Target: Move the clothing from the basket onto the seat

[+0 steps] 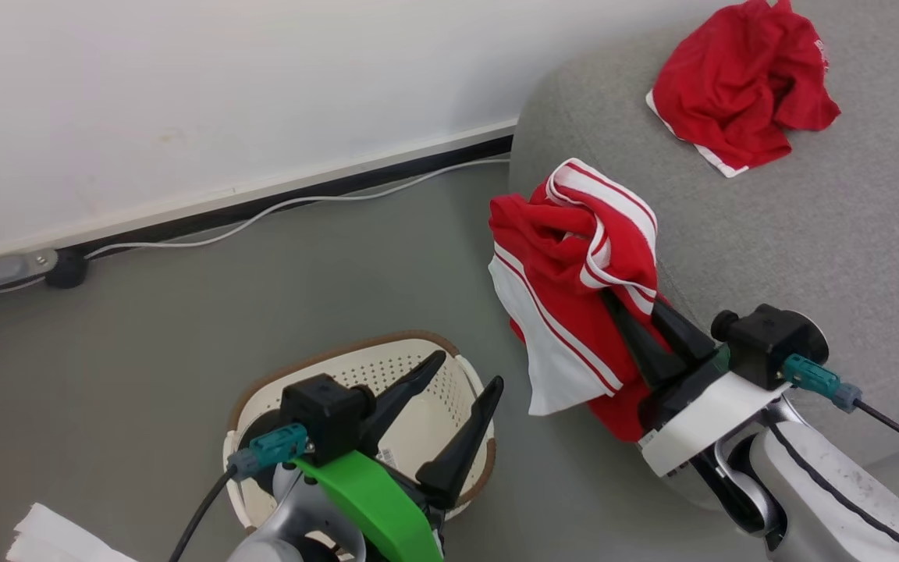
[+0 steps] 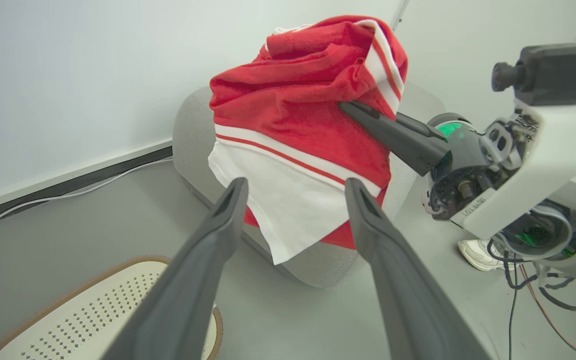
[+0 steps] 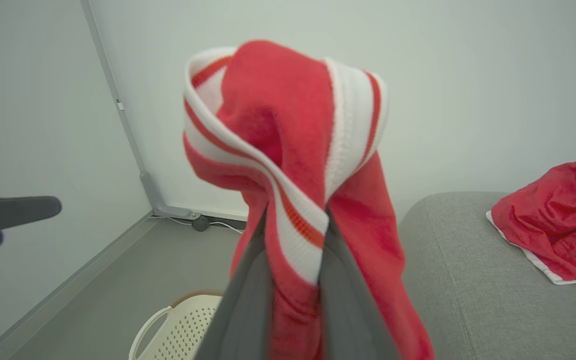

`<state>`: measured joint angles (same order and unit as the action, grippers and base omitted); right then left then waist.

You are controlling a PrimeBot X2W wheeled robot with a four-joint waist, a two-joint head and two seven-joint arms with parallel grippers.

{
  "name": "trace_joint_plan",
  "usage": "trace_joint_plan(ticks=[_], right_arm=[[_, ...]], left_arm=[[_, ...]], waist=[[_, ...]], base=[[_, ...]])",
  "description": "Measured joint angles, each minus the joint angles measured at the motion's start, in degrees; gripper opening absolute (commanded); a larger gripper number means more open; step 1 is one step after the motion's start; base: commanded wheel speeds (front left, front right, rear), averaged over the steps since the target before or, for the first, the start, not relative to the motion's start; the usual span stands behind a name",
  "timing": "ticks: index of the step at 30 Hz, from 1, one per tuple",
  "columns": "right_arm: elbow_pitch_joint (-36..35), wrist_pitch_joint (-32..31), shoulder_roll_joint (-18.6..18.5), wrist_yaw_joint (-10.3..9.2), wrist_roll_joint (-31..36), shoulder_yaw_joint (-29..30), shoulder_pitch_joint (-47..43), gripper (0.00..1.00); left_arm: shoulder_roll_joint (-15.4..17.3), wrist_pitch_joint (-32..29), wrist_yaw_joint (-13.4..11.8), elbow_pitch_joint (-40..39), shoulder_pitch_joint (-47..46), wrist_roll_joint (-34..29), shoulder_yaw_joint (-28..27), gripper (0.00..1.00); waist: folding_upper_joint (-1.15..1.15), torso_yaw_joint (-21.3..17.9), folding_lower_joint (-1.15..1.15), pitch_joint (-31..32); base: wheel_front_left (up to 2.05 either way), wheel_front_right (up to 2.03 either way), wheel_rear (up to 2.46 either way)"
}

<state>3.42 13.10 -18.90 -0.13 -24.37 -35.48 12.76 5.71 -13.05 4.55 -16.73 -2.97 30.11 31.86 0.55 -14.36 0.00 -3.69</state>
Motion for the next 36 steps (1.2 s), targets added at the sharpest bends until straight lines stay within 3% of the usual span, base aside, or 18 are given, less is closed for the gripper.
trace_joint_plan(ticks=[9, 13, 15, 21, 27, 36], right_arm=[[-2.8, 0.5, 0.8, -0.24, -5.7, 5.2, -0.7, 0.00], [-2.2, 0.5, 1.5, 0.10, -10.2, 11.1, 2.6, 0.00], [-0.6, 0.6, 1.0, -0.98, -13.0, 17.0, 6.5, 0.00], [2.9, 1.0, 0.2, -2.56, -18.6, 26.6, 13.3, 0.00], [8.1, 1.0, -5.5, -3.54, -19.5, 34.1, 22.8, 0.00], [16.2, 0.7, -10.3, -4.09, -21.7, 39.1, 34.0, 0.00]], left_arm=[[-0.7, 0.1, -0.8, -1.5, -0.7, -0.1, -0.2, 1.00], [-0.7, -0.9, -1.6, -1.7, -0.7, -0.6, 0.3, 1.00], [-0.7, -1.9, -1.9, -1.7, -0.7, -1.1, 1.4, 1.00], [-0.3, -4.9, -2.6, -1.7, -0.7, -3.1, 3.2, 1.00], [0.6, -7.7, -3.1, -3.1, -0.7, -4.1, 4.6, 1.00], [1.9, -11.1, -3.2, -6.6, -0.9, -6.5, 7.0, 1.00]], waist=[[0.00, -6.5, 0.00, -4.4], [0.00, -8.8, 0.00, -7.4], [0.00, -9.9, 0.00, -10.0], [0.00, -10.7, 0.00, -14.6], [0.00, -10.2, 0.00, -19.8], [0.00, -7.2, 0.00, -27.0]], base=[[0.00, 0.00, 0.00], [0.00, 0.00, 0.00], [0.00, 0.00, 0.00], [0.00, 0.00, 0.00], [0.00, 0.00, 0.00], [0.00, 0.00, 0.00]])
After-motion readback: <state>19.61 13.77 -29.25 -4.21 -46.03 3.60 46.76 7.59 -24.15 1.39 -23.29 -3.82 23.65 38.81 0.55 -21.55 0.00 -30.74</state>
